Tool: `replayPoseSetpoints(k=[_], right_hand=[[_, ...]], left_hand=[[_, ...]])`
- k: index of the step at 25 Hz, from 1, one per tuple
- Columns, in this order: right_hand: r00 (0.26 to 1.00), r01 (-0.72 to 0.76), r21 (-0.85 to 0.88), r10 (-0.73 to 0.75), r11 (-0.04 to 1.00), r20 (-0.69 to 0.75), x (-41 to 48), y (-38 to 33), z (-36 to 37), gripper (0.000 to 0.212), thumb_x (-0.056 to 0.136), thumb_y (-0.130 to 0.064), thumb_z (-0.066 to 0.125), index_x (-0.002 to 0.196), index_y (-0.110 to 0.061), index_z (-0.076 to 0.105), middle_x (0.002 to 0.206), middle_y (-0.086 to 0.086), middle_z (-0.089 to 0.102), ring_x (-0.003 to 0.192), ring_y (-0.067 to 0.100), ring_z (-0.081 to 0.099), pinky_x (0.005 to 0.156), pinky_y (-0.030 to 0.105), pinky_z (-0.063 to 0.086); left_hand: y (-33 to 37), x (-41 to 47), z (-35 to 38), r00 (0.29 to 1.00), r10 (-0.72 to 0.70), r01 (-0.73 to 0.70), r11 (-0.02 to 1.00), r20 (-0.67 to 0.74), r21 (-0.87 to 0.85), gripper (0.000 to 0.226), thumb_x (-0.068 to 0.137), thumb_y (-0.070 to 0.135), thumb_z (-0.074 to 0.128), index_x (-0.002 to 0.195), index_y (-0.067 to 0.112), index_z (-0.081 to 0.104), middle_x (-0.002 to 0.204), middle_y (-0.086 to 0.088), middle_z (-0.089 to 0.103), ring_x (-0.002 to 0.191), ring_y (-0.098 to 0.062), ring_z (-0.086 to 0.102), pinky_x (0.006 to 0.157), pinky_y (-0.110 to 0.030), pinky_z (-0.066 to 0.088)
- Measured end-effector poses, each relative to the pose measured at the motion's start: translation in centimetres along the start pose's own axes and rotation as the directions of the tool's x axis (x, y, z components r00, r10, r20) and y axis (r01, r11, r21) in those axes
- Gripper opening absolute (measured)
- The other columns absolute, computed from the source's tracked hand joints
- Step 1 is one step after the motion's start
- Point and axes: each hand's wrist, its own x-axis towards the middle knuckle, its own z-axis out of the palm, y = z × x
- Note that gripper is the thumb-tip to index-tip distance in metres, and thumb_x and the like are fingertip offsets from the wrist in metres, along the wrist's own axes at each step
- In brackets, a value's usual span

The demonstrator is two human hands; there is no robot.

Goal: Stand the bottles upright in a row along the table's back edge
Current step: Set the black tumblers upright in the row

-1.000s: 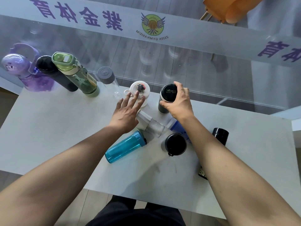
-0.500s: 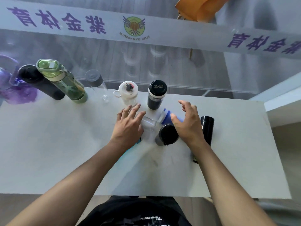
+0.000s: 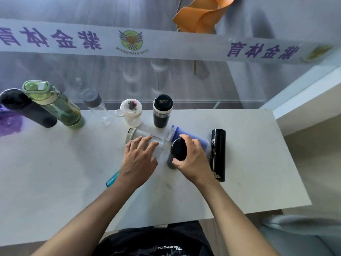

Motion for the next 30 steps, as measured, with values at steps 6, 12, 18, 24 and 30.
replayPoseSetpoints(k=[6, 12, 18, 24, 30], right_hand=[[0.985, 0.112, 0.201, -0.083, 0.973, -0.15, 2.6, 1.5, -6.4, 0.077, 0.063, -0.046, 0.072, 0.134, -0.043, 0.044, 0.113, -0.012, 0.048, 0.105, -0.011, 0.046, 0.088, -0.001, 0.033], [0.961, 0.209, 0.147, -0.175, 0.967, -0.212, 10.7, 3.9, -9.5, 0.079, 0.067, -0.033, 0.076, 0.139, -0.031, 0.046, 0.116, -0.004, 0.048, 0.105, 0.011, 0.049, 0.091, 0.002, 0.031], [0.976, 0.215, 0.13, -0.218, 0.968, 0.013, 17.1, 7.3, -7.2, 0.086, 0.071, -0.021, 0.08, 0.148, -0.03, 0.043, 0.127, 0.004, 0.048, 0.118, 0.02, 0.055, 0.101, 0.016, 0.033], [0.978, 0.198, 0.115, -0.205, 0.973, 0.051, 19.3, 8.2, -5.4, 0.09, 0.071, -0.025, 0.079, 0.15, -0.037, 0.039, 0.13, 0.002, 0.046, 0.12, 0.019, 0.054, 0.102, 0.016, 0.031], [0.976, 0.206, 0.123, -0.213, 0.971, 0.039, 19.7, 7.7, -5.3, 0.087, 0.073, -0.023, 0.079, 0.149, -0.036, 0.041, 0.13, 0.002, 0.046, 0.12, 0.016, 0.054, 0.101, 0.014, 0.031]], left_hand=[[2.0, 1.5, 0.6, 0.994, -0.108, 0.108, 0.994, -0.008, 0.005, 0.044, 0.084, 0.028, 0.066, 0.126, 0.024, 0.057, 0.143, -0.006, 0.052, 0.132, -0.033, 0.043, 0.108, -0.051, 0.036], [5.4, 2.7, 2.1, 0.977, -0.213, 0.214, 0.975, -0.025, 0.066, 0.043, 0.085, 0.029, 0.06, 0.127, 0.027, 0.056, 0.143, -0.004, 0.052, 0.131, -0.029, 0.045, 0.111, -0.047, 0.032], [8.3, 3.1, 3.7, 0.938, -0.348, 0.348, 0.936, -0.017, 0.058, 0.044, 0.084, 0.027, 0.063, 0.128, 0.026, 0.057, 0.139, -0.004, 0.055, 0.128, -0.029, 0.047, 0.109, -0.046, 0.033], [9.6, 2.8, 4.9, 0.922, -0.385, 0.382, 0.92, 0.025, 0.084, 0.045, 0.086, 0.03, 0.059, 0.132, 0.028, 0.054, 0.142, -0.002, 0.052, 0.132, -0.028, 0.043, 0.112, -0.044, 0.03], [8.6, 3.2, 4.4, 0.921, -0.389, 0.387, 0.92, 0.013, 0.068, 0.044, 0.087, 0.03, 0.06, 0.131, 0.027, 0.055, 0.142, -0.003, 0.052, 0.132, -0.029, 0.043, 0.111, -0.045, 0.031]])
